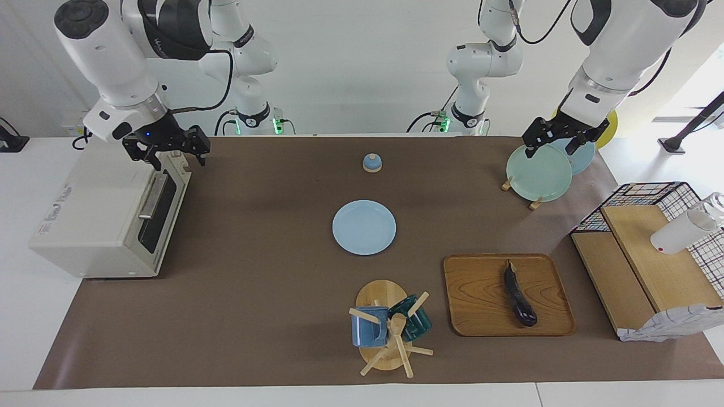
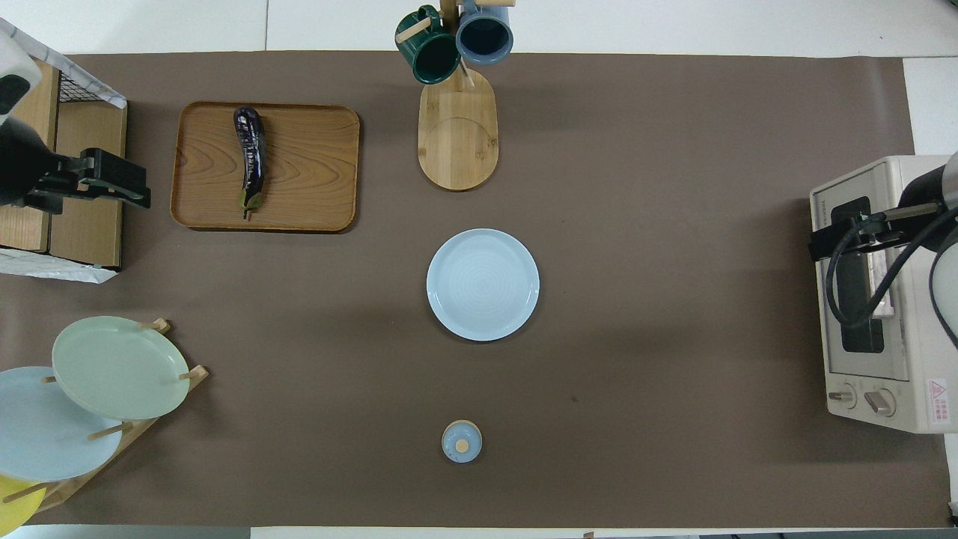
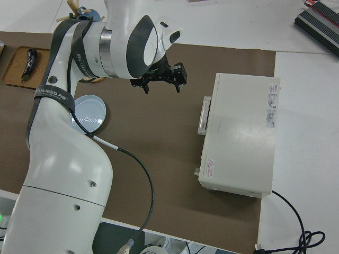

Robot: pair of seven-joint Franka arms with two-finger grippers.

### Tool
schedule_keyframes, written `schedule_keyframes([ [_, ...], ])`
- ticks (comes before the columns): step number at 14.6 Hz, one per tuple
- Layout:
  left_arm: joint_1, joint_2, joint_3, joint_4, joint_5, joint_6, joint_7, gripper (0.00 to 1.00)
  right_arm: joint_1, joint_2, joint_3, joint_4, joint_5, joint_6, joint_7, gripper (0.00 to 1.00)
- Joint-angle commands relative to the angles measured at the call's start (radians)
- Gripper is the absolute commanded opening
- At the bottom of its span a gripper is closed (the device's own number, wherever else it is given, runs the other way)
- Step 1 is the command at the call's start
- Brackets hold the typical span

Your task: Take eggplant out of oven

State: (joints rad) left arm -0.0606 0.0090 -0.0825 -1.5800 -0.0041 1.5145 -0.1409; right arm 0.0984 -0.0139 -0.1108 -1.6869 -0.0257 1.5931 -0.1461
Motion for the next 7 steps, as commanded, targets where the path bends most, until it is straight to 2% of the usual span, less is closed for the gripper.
schedule_keyframes([
  [1,0.001,-0.057,0.001,-0.121,0.0,0.099,-0.017,1.0,-0.005,-0.001,-0.001,0.004,0.007,0.004,0.005,1.0],
  [4,0.001,-0.018,0.004,-0.081,-0.025,0.124,-0.012,1.0,-0.005,-0.001,-0.001,0.004,0.007,0.002,0.005,1.0],
  [7,-0.001,-0.017,0.001,-0.055,-0.031,0.075,-0.008,1.0,-0.005,-0.001,-0.001,0.003,0.006,0.002,0.005,1.0],
])
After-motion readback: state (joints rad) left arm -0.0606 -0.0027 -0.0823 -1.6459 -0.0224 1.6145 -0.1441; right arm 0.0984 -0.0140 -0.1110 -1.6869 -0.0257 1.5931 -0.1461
